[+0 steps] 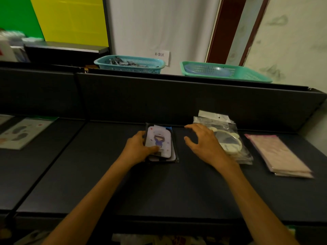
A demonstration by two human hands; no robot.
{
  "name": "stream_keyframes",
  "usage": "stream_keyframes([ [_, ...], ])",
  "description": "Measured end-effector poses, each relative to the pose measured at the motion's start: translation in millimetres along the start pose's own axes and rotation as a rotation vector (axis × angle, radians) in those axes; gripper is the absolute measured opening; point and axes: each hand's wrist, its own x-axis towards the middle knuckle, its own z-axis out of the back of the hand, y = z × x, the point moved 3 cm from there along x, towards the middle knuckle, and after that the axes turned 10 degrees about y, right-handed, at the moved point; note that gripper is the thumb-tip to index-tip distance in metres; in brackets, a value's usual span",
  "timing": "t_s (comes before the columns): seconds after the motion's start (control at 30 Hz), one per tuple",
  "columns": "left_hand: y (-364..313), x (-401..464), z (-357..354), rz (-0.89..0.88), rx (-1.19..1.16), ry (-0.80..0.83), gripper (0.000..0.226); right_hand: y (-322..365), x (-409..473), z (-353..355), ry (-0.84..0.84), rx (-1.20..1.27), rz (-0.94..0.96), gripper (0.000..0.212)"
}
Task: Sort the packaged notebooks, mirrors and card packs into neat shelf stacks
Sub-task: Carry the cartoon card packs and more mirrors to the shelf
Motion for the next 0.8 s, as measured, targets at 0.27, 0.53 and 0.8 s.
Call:
stream_keyframes([
  [0.27,2.3,-6.9,10.0,-0.041,0.502,-0.085,0.065,5.3,-0.7,-2.6,0.017,0.003,-0.003,0.042],
  [0.53,28.2,-45.5,44.0,-0.061,0.697,-0.084,0.068,26.3,-2.2,-23.3,0.116,-0.066,0.039,0.049],
  [0.8,64.0,-83.7,95.7,-0.040,0.729,-0.196,0.067,90.3,9.8,-42.0,0.180,-0.059,0.122,0.050],
])
